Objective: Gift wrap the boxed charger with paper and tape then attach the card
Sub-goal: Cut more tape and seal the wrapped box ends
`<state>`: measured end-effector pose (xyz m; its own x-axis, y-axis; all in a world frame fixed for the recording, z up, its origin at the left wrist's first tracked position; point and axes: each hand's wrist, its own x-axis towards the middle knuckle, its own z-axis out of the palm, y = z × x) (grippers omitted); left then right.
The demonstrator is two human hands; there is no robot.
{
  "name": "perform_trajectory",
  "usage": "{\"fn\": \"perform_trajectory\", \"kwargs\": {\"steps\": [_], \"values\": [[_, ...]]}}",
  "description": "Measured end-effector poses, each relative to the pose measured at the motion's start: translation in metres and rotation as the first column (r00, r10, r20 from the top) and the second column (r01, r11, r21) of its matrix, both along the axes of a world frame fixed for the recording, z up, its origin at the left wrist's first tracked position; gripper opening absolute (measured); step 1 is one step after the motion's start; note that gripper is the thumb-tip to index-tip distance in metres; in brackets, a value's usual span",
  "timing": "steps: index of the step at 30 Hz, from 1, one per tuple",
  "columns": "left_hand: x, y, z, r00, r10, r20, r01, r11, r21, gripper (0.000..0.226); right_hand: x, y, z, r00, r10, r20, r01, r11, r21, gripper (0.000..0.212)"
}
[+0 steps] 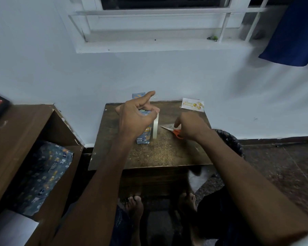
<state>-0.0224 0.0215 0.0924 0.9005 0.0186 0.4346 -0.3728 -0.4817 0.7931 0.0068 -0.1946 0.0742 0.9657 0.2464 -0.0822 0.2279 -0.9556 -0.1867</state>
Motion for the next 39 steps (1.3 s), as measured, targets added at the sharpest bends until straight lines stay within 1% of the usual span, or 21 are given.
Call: {"fn": "perform_trajectory", "kwargs": {"steps": [2,3,4,6,8,10,12,13,16,17,20,22,23,24,26,29,32,33,35,37,39], "values": [[0.0,0.001,-0.001,1.0,0.002,0.0,-0.002,1.0,-0.002,0.049,0.0,0.005,0.005,0.991,-0.066,0.116,0.065,0.998,0.013,0.037],[0.0,0.001,-0.001,1.0,-0.004,-0.01,0.004,1.0,-0.007,0.05,0.0,0.007,0.009,0.982,-0.093,0.163,0.078,0.992,0.097,0.044],[0.0,0.002,-0.001,1.0,-0.014,-0.022,0.013,1.0,-0.005,0.051,-0.002,0.01,0.012,0.979,-0.102,0.174,0.057,0.967,0.247,0.052],[0.001,0.003,-0.001,0.998,-0.034,-0.044,0.035,0.999,0.017,0.055,-0.007,0.019,0.018,0.989,-0.014,0.147,-0.071,0.826,0.56,0.065],[0.002,0.004,-0.001,0.997,-0.052,-0.063,0.053,0.998,0.02,0.058,-0.01,0.027,0.019,0.98,0.133,0.147,-0.198,0.73,0.655,0.062],[0.003,0.006,-0.002,0.996,-0.06,-0.059,0.06,0.998,0.004,0.059,-0.01,0.03,0.016,0.965,0.195,0.178,-0.264,0.726,0.636,0.045],[0.004,0.006,-0.004,0.998,-0.056,-0.034,0.055,0.998,-0.021,0.06,-0.012,0.03,0.016,0.967,0.19,0.17,-0.255,0.744,0.618,0.014],[0.004,0.005,-0.005,0.999,-0.051,-0.018,0.051,0.998,-0.03,0.06,-0.013,0.03,0.017,0.969,0.188,0.158,-0.246,0.741,0.625,0.011],[0.004,0.002,-0.007,0.999,-0.036,-0.005,0.036,0.998,-0.045,0.065,-0.018,0.031,0.02,0.977,0.169,0.132,-0.214,0.733,0.646,0.03],[0.005,0.002,-0.008,0.999,-0.033,-0.014,0.032,0.998,-0.05,0.067,-0.018,0.03,0.02,0.977,0.158,0.142,-0.212,0.746,0.631,0.028],[0.005,0.001,-0.01,0.999,0.002,-0.036,-0.004,0.999,-0.053,0.069,-0.017,0.028,0.02,0.968,0.112,0.224,-0.219,0.813,0.539,0.007],[0.004,-0.002,-0.006,0.997,0.028,-0.068,-0.034,0.995,-0.091,0.058,-0.019,0.027,0.024,0.952,0.085,0.294,-0.225,0.845,0.486,0.014],[0.002,-0.003,-0.004,0.997,0.047,-0.069,-0.055,0.991,-0.121,0.048,-0.02,0.026,0.026,0.94,0.084,0.33,-0.241,0.849,0.471,0.019],[0.0,-0.006,-0.001,0.995,0.065,-0.072,-0.075,0.986,-0.147,0.045,-0.021,0.026,0.028,0.927,0.091,0.364,-0.265,0.847,0.46,0.021],[-0.001,-0.01,0.002,0.995,0.074,-0.066,-0.085,0.982,-0.171,0.061,-0.023,0.024,0.029,0.902,0.113,0.417,-0.311,0.84,0.444,0.024],[-0.001,-0.011,0.0,0.994,0.085,-0.071,-0.099,0.969,-0.227,0.056,-0.024,0.024,0.031,0.873,0.135,0.469,-0.358,0.83,0.427,0.026],[0.004,-0.01,-0.001,0.987,0.107,-0.118,-0.128,0.973,-0.19,0.093,-0.025,0.021,0.035,0.86,0.181,0.477,-0.393,0.831,0.393,0.028],[0.004,-0.009,0.0,0.986,0.12,-0.113,-0.138,0.975,-0.172,0.096,-0.024,0.018,0.038,0.861,0.196,0.47,-0.399,0.833,0.383,0.028],[0.002,-0.005,0.006,0.983,0.129,-0.128,-0.155,0.962,-0.225,0.081,-0.023,0.011,0.041,0.859,0.207,0.468,-0.389,0.858,0.334,0.02],[0.0,-0.001,0.014,0.986,0.057,-0.16,-0.121,0.897,-0.426,0.059,-0.018,0.004,0.037,0.873,0.182,0.452,-0.33,0.903,0.273,0.013],[-0.003,0.005,0.022,0.987,0.018,-0.161,-0.109,0.812,-0.574,0.048,-0.011,0.0,0.028,0.93,0.105,0.352,-0.196,0.952,0.234,0.018]]}}
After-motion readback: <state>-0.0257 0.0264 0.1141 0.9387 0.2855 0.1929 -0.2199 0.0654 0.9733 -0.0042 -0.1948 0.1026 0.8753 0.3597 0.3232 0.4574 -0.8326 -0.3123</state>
